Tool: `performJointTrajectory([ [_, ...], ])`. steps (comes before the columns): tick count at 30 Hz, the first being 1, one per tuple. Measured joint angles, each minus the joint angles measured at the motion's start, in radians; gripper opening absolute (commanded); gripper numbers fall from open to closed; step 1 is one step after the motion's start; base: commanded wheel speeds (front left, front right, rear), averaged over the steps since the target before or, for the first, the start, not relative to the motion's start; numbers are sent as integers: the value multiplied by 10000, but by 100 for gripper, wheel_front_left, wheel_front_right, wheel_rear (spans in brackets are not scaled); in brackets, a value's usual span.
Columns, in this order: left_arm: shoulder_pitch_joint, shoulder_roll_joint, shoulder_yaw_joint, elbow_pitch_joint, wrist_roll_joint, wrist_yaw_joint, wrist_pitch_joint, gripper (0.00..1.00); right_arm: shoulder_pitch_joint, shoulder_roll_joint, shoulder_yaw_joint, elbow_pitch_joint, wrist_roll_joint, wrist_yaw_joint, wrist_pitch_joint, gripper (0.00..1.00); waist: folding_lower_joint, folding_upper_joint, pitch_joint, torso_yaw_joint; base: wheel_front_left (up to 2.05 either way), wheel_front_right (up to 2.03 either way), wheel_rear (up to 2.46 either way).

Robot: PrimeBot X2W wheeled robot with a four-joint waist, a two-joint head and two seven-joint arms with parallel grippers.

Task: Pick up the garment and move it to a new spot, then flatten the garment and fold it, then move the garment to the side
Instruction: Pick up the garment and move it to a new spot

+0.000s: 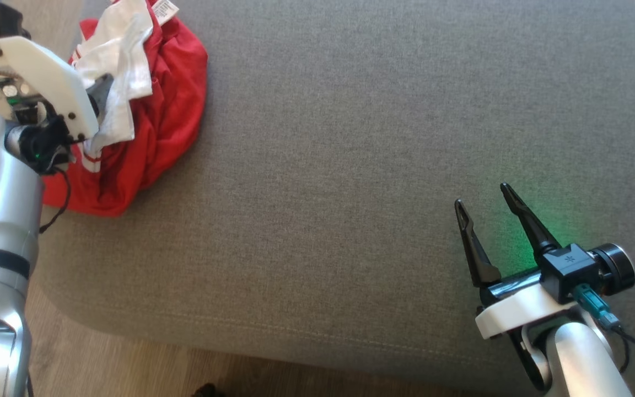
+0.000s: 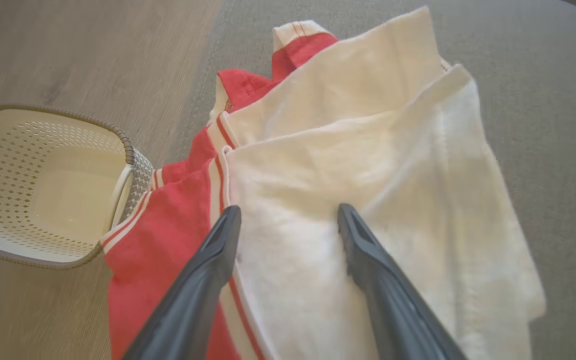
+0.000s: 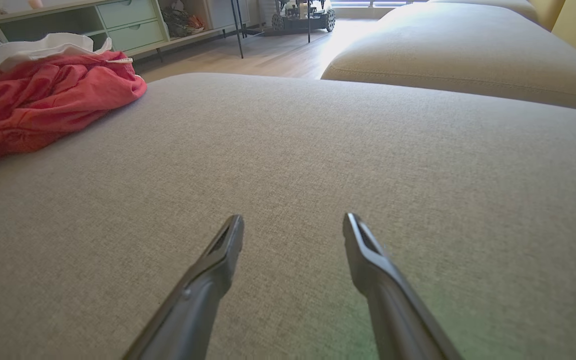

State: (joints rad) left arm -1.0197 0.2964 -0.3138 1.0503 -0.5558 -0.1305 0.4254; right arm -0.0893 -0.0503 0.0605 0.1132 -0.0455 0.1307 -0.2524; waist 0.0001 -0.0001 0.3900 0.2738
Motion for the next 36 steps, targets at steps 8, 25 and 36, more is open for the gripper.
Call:
performJointTrajectory([
  [8,-439,-48,-213,878,-10,-4,-274,100,-38,-2,-268,-138,-75,0,0,100,0,0,447,-61,0,0,0],
  [25,-374,4,-658,506,-1356,-4,-1639,0,-72,-2,-318,10,324,0,0,100,0,0,-75,-264,0,0,0],
  [36,-291,984,-1101,-2061,-2159,-4,-3873,0,-24,-2,-322,169,1026,0,0,100,0,0,-1176,-301,0,0,0],
])
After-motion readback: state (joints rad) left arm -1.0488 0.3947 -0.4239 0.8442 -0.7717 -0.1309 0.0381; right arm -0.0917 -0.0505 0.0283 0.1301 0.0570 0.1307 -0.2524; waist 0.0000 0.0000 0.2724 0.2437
